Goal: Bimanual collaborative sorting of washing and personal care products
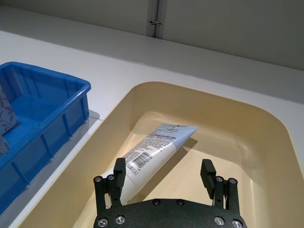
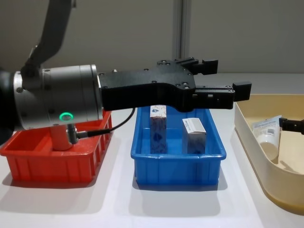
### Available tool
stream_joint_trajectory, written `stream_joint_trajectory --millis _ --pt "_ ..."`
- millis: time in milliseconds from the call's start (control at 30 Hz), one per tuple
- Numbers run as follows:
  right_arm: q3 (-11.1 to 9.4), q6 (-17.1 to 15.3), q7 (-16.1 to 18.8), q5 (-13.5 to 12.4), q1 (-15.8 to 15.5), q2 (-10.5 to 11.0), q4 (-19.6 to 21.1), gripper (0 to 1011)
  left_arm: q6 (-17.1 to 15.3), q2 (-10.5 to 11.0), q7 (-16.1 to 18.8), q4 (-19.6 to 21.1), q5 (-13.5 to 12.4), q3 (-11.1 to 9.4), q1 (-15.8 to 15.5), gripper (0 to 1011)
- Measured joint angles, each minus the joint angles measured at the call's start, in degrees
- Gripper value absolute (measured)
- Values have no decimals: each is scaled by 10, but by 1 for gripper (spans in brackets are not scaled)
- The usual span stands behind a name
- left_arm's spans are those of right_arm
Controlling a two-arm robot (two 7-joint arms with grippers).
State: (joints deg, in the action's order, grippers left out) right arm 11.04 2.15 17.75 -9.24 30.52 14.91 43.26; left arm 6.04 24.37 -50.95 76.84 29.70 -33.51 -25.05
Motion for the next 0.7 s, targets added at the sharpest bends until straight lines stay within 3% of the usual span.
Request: stream_joint_trajectory --millis 267,700 --pt "-1 3 0 1 -3 1 6 1001 0 0 0 0 0 0 0 1001" --pt "-17 37 -9 16 -44 12 86 1001 0 0 0 0 0 0 0 1001"
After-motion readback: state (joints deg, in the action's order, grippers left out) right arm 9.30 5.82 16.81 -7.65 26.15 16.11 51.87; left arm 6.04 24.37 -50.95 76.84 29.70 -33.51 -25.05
